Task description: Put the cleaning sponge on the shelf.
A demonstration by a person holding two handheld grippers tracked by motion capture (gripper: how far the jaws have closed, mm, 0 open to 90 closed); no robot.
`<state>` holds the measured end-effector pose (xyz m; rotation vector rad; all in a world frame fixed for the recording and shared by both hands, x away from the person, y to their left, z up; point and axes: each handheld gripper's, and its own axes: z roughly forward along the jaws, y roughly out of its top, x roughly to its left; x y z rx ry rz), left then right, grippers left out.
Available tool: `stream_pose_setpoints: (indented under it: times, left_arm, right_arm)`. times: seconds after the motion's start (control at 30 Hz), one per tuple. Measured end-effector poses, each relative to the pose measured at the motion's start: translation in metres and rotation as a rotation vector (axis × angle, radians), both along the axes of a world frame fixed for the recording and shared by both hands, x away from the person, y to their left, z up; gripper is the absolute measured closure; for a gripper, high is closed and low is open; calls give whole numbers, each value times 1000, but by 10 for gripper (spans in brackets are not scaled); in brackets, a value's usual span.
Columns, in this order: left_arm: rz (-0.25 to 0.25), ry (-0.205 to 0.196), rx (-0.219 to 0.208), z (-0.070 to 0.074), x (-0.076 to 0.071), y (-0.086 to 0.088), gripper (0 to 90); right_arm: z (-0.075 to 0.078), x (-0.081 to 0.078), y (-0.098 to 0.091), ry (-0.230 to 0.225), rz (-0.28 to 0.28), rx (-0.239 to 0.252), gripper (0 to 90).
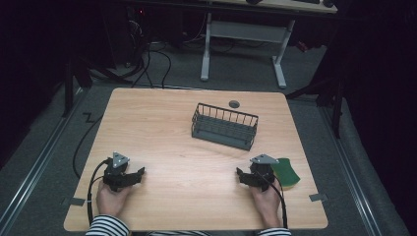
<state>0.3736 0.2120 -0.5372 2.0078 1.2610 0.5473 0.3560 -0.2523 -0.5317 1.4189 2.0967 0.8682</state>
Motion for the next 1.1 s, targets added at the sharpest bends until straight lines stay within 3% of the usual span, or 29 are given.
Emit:
stream_pose_setpoints:
  times: [0.77,1.1]
  left_arm:
    - [4,6,-5,0,1,-1,257]
    - [-2,10,-3,1,3,-2,257]
  right_arm:
    - [0,0,0,4,-3,7,271]
    - [4,-2,-3,36,-3,20,317]
